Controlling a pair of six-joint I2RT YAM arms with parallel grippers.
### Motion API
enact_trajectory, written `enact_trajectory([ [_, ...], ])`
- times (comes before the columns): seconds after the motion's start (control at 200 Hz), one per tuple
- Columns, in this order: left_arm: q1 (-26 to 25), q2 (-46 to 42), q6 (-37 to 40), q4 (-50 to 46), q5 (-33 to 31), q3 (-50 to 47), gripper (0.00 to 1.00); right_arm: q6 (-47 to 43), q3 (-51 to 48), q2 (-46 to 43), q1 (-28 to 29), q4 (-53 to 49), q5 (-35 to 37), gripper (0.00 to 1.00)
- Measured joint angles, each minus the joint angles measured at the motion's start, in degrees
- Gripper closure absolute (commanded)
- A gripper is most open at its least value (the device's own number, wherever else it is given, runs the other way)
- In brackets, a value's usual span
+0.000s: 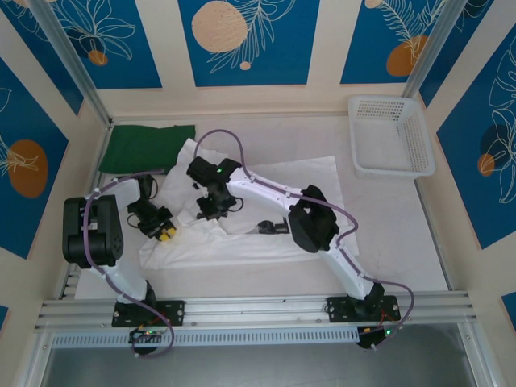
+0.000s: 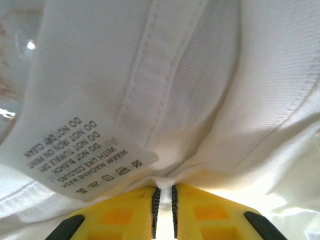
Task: Fold and stack the t-shirts
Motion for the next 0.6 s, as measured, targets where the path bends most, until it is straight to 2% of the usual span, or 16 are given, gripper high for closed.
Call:
enact_trajectory([
  [0.24,-0.02,0.11,1.16,-0.22,-0.59,0.24,0.84,3.45,-5.6,0.0,-5.57,0.57,-2.47,0.93],
  [0.335,-0.02,0.11,1.18,-0.22,-0.63,0.26,0.83,4.9,-6.25,0.0,-7.1,0.79,-3.26,0.81],
  [0.47,-0.02,0.11,1.2,-0.66,-2.01,0.63,0.83,8.0,-6.21,0.0,-8.98,0.61,-3.48,0.52],
  [0.565,-0.02,0.09,1.22,-1.22,-3.65,1.11,0.82,11.3,-5.55,0.0,-10.51,-0.87,-3.74,0.47],
  [0.6,-0.02,0.07,1.27,-1.46,-4.52,1.4,0.77,12.44,-5.44,-0.24,-11.04,-1.18,-3.76,0.46],
])
